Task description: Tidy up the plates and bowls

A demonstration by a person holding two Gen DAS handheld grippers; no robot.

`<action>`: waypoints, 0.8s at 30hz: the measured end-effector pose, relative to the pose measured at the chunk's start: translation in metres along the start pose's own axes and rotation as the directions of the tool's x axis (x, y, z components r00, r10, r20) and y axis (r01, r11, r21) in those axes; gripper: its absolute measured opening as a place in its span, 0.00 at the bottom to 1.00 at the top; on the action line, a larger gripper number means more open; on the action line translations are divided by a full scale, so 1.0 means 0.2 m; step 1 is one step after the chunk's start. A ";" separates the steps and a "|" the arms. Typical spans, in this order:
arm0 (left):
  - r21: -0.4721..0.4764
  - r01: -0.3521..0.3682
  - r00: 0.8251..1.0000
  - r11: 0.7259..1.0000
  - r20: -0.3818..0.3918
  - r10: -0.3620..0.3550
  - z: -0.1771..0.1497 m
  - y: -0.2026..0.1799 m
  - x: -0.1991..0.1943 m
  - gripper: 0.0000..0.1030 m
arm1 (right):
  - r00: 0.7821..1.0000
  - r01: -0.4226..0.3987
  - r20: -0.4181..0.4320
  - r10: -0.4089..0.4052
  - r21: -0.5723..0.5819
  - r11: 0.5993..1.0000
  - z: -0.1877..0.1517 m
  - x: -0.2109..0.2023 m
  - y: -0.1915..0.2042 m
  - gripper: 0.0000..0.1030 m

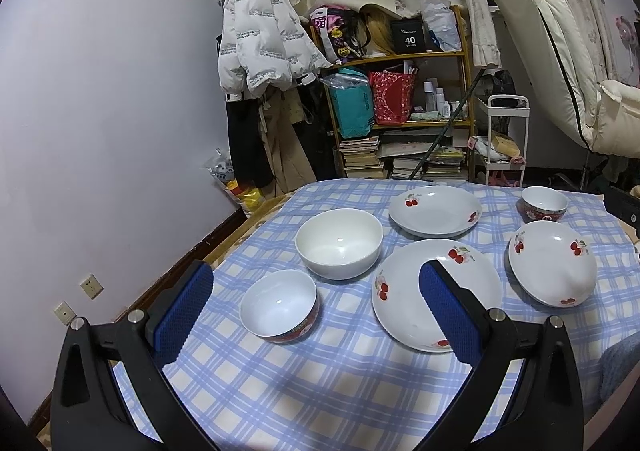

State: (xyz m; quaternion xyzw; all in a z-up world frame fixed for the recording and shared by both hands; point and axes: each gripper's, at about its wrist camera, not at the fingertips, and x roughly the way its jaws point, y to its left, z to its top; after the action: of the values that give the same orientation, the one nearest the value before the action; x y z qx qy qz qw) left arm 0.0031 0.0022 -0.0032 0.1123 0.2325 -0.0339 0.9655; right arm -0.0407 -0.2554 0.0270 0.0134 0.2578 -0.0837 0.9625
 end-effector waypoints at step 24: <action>0.003 -0.001 1.000 1.000 -0.002 0.001 0.00 0.01 0.01 0.98 | 1.000 0.001 -0.002 -0.001 0.002 1.000 0.00 0.01 0.00 1.00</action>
State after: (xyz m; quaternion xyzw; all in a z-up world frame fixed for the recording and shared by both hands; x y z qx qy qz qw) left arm 0.0048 0.0033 -0.0038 0.1140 0.2335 -0.0335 0.9651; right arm -0.0396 -0.2550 0.0258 0.0145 0.2588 -0.0843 0.9621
